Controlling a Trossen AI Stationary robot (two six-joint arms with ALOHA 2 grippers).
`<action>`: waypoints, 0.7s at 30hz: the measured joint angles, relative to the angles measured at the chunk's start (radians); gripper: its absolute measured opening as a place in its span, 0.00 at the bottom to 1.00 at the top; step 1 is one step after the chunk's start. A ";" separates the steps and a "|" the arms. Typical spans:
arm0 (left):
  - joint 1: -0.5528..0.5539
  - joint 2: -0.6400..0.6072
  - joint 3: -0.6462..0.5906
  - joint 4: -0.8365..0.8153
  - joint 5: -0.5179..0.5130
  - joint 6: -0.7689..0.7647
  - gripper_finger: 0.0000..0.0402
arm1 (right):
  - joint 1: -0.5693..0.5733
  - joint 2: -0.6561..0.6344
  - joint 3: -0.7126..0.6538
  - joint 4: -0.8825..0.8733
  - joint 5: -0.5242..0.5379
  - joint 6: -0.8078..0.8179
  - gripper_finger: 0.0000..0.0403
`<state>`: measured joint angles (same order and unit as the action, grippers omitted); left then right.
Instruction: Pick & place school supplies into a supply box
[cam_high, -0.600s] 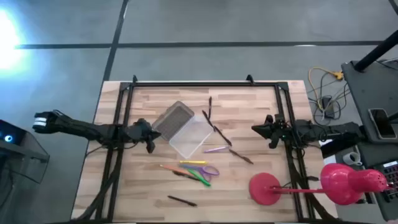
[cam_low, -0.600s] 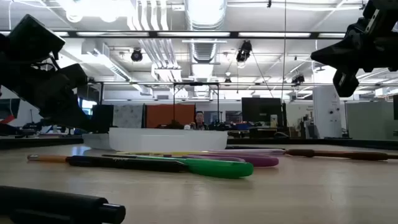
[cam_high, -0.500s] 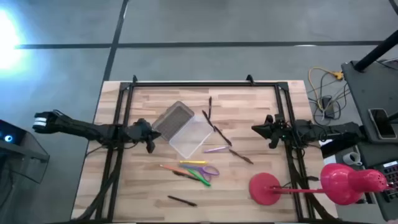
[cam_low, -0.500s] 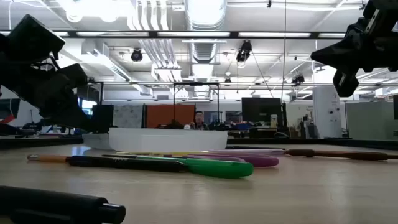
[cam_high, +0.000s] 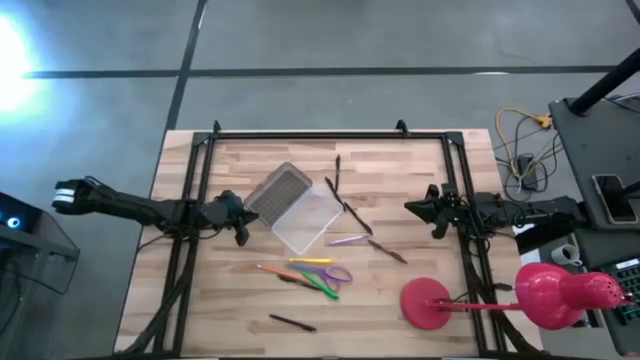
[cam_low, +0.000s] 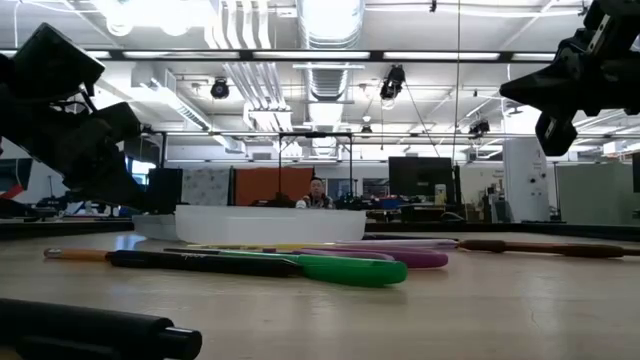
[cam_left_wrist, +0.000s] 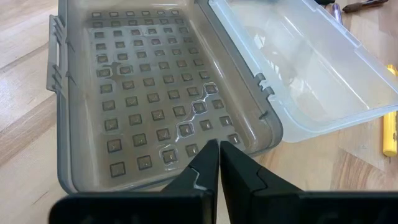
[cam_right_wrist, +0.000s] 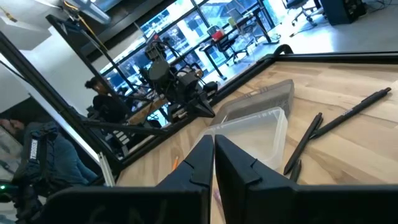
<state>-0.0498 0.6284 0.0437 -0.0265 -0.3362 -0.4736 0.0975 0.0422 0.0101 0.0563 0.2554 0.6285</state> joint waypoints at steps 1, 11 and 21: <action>0.000 0.000 0.000 0.000 0.000 0.000 0.00 | 0.000 0.000 0.000 0.000 0.000 0.000 0.02; 0.000 0.000 0.000 0.000 0.000 0.000 0.00 | 0.000 0.000 0.000 0.000 0.000 0.000 0.02; 0.000 0.000 0.000 0.000 0.000 0.000 0.00 | 0.000 0.000 0.000 0.011 0.000 0.000 0.02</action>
<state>-0.0500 0.6289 0.0437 -0.0267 -0.3359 -0.4734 0.0978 0.0422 0.0101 0.0672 0.2558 0.6285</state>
